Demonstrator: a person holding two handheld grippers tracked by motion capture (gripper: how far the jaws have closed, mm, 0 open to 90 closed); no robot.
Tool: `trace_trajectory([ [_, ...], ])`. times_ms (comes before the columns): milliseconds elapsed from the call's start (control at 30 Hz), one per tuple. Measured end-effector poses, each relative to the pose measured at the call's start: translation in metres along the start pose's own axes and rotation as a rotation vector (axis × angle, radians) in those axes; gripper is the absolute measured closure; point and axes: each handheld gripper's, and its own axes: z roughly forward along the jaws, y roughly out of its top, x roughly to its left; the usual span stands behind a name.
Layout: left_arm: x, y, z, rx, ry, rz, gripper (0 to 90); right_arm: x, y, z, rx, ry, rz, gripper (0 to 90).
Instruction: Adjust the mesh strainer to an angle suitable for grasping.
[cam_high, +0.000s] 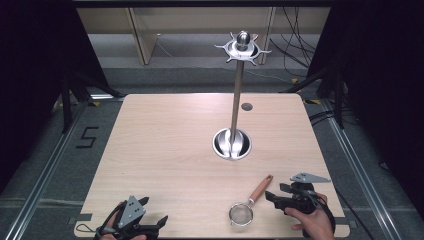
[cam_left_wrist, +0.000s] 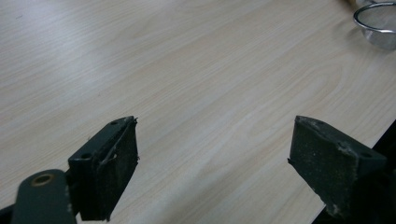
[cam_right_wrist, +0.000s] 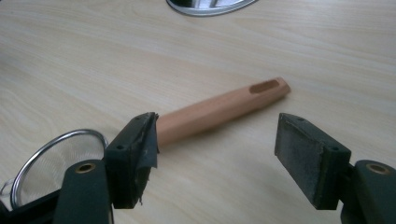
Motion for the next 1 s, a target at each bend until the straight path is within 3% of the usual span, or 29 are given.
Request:
trace_trajectory([
  [33,-0.001,0.0,0.0,0.004,-0.002,-0.009,14.8,0.005,0.002,0.004,0.018,0.004,0.043,30.8],
  [67,0.0,0.0,0.0,-0.001,0.003,-0.009,14.7,0.003,0.005,0.008,0.028,0.009,0.01,30.8],
  [133,0.004,0.0,0.001,-0.003,0.006,0.045,14.8,0.004,0.008,0.016,0.071,-0.015,0.007,30.7],
  [167,0.006,0.001,0.001,0.002,0.007,0.07,14.8,0.006,0.009,0.02,0.099,-0.003,0.026,30.5],
  [200,0.006,0.001,0.001,0.002,0.007,0.07,14.8,0.006,0.009,0.02,0.099,-0.003,0.026,30.5],
  [233,0.0,0.0,0.0,-0.005,-0.003,-0.01,14.8,0.008,0.012,0.025,0.135,0.008,0.031,30.2],
  [267,0.0,0.0,0.0,-0.005,-0.004,-0.009,14.8,0.008,0.013,0.028,0.153,0.012,0.025,29.4],
  [300,0.001,0.0,0.0,-0.009,-0.006,0.002,14.7,0.009,0.014,0.031,0.205,-0.004,0.029,26.3],
  [400,-0.001,0.0,0.001,-0.017,-0.028,-0.032,14.7,0.009,0.018,0.037,0.205,-0.009,0.057,27.1],
  [500,0.0,0.0,0.0,-0.014,-0.03,-0.034,14.8,0.01,0.03,0.049,0.212,-0.01,0.039,25.4],
  [533,0.003,0.001,-0.001,-0.003,-0.024,0.015,14.8,0.011,0.032,0.053,0.213,-0.007,0.022,25.2],
  [567,0.002,0.0,-0.001,-0.007,-0.024,-0.001,14.8,0.013,0.035,0.056,0.225,0.008,0.017,26.0],
  [633,0.001,0.0,0.0,-0.002,-0.028,-0.021,14.8,0.02,0.037,0.063,0.188,-0.009,-0.016,29.5],
  [700,-0.001,0.0,0.0,-0.007,-0.033,-0.036,14.8,0.024,0.039,0.064,0.198,-0.008,-0.035,29.4],
  [733,0.0,0.0,0.0,-0.009,-0.04,-0.015,14.8,0.026,0.041,0.065,0.205,-0.017,-0.057,29.4],
  [800,-0.003,-0.001,0.001,-0.016,-0.044,-0.04,14.8,0.029,0.044,0.071,0.213,-0.016,-0.081,27.9],
  [833,-0.003,0.0,0.001,-0.011,-0.044,-0.033,14.8,0.029,0.045,0.074,0.218,-0.018,-0.076,28.6],
  [900,-0.003,0.0,0.001,-0.011,-0.044,-0.033,14.8,0.031,0.047,0.08,0.272,-0.018,-0.079,29.4],
  [1000,-0.001,0.0,0.0,-0.03,-0.067,-0.021,14.8,0.034,0.048,0.082,0.274,-0.024,-0.144,33.7],
])
